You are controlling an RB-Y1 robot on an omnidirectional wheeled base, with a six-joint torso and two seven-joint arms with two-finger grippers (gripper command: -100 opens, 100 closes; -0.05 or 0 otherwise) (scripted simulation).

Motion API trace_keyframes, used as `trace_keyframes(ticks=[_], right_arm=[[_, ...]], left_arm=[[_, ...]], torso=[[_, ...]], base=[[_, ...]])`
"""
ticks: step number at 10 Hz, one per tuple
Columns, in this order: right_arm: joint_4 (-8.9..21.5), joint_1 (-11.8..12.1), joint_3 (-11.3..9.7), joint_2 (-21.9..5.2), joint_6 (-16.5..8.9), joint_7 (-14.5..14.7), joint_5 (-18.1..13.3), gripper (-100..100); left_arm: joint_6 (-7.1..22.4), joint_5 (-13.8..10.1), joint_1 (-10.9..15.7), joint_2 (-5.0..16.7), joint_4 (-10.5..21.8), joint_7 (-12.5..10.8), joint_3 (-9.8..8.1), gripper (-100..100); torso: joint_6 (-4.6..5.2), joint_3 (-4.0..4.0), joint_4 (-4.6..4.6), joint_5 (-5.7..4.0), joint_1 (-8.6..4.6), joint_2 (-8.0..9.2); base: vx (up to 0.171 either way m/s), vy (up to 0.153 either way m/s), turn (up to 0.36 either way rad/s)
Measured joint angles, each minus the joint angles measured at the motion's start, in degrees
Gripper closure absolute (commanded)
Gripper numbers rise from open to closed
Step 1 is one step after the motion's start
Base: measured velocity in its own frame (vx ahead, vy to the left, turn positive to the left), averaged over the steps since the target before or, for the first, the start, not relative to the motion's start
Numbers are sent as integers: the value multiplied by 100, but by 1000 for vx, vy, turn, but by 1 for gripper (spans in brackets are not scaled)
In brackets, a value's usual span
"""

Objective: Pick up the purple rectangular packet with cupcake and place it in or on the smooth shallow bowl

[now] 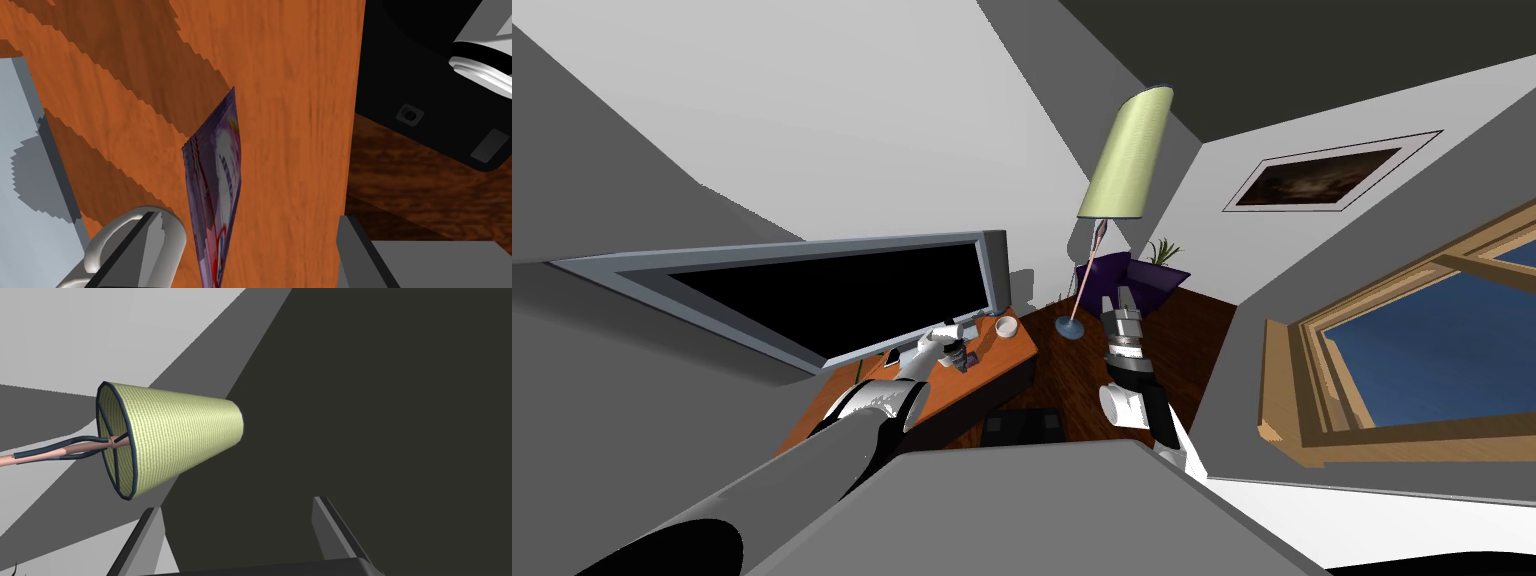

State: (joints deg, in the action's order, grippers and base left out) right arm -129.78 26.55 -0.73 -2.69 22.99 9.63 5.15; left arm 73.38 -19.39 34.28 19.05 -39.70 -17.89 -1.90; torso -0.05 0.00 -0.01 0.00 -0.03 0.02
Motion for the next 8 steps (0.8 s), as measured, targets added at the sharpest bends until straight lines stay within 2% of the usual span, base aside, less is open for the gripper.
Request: trace_keyframes(ticks=[1,2,6,7,8], right_arm=[[0,0,0,0,0,0,0,0],[0,0,0,0,0,0,0,0],[0,0,0,0,0,0,0,0],[0,0,0,0,0,0,0,0],[0,0,0,0,0,0,0,0]], left_arm=[[-137,13,-9,-26,138,37,-9,-100],[-172,14,-8,-29,159,46,-10,100],[-166,12,-4,-28,155,43,-11,100],[-166,12,-5,-29,155,43,-12,0],[-166,12,-5,-29,155,43,-12,100]], torso=[[1,0,0,0,0,-1],[1,1,1,-1,1,0],[2,-3,-4,4,7,-3],[2,-4,-4,4,8,-4],[2,-4,-4,4,8,-5]], base=[[0,0,0],[0,0,0],[-1,-1,1],[0,0,0],[12,5,-37]])
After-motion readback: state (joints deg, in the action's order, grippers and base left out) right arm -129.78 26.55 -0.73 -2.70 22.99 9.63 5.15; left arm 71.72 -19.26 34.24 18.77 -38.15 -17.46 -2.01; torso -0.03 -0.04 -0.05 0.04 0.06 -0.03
